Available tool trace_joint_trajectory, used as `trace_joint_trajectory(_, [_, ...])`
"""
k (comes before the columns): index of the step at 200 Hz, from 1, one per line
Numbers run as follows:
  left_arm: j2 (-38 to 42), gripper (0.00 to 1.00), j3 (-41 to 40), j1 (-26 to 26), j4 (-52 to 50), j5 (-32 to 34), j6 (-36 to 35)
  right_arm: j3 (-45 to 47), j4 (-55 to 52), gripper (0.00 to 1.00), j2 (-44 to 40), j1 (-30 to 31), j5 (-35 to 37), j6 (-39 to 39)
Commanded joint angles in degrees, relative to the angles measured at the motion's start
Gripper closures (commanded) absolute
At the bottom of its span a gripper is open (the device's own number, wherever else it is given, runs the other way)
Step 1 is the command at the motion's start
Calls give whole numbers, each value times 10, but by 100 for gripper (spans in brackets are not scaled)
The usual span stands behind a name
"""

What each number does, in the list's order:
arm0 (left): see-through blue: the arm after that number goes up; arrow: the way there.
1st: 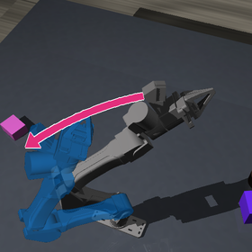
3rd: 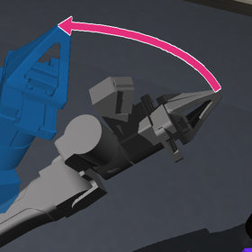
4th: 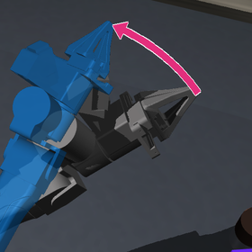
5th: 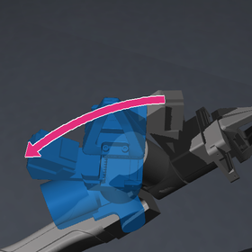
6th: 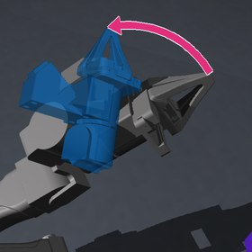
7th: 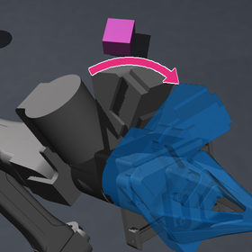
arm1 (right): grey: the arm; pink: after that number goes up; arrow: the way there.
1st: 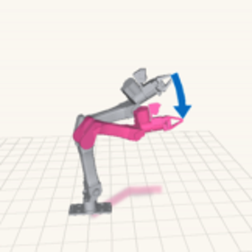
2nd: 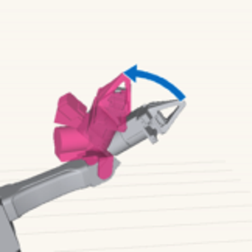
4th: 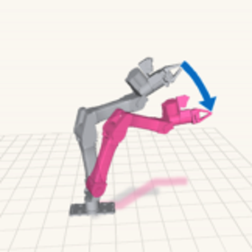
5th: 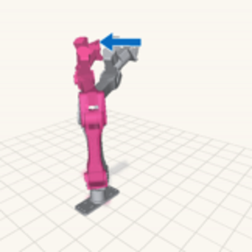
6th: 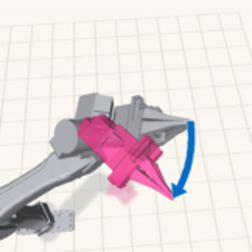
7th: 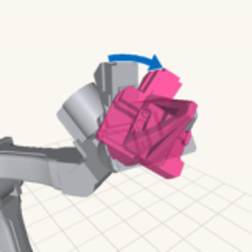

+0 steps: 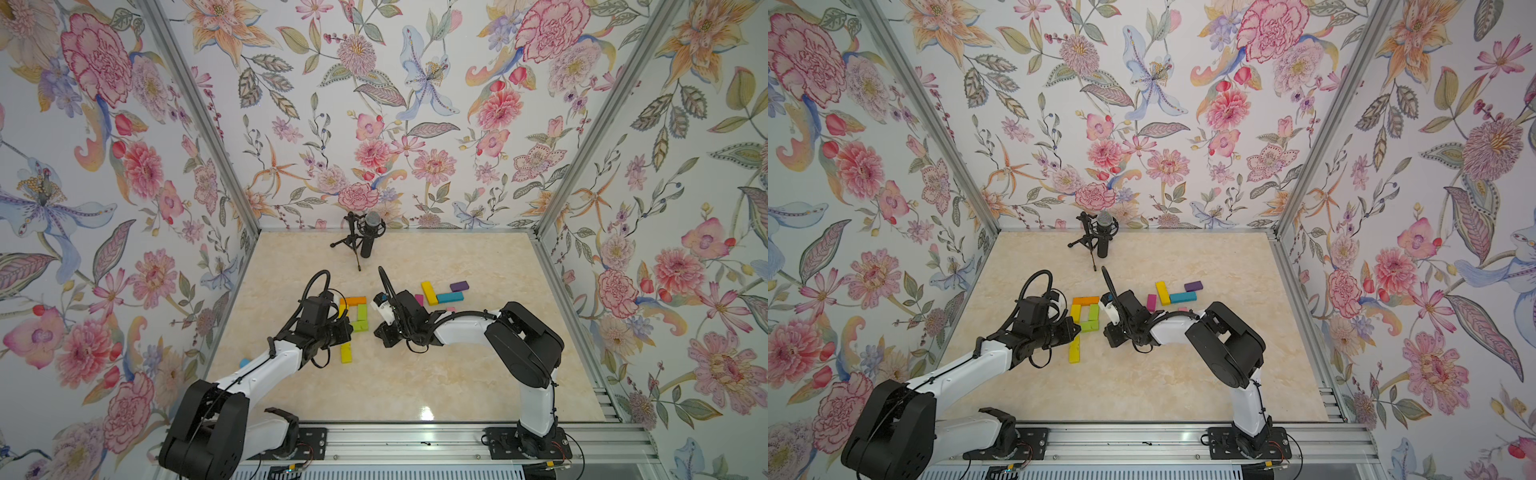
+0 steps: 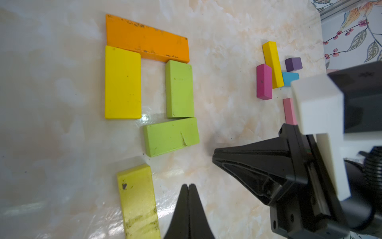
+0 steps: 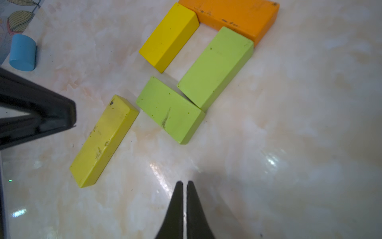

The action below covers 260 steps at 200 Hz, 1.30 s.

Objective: Assemble the letter p with building blocks
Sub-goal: Assemble the building block at the center of the board.

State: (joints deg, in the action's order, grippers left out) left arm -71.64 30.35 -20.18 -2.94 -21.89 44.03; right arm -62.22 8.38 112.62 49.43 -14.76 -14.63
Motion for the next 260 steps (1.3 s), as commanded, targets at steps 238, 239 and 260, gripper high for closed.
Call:
trace_joint_trajectory(238, [-174,100,94,-61,-55,119,-15,-10,2,93,19,-29,-21,6])
trace_joint_trajectory(239, [-174,100,93,-61,-55,119,-15,-10,3,93,19,-29,-21,5])
trace_joint_trajectory(260, [-174,100,93,-61,-59,128,-15,-7,6,93,19,-29,-22,4])
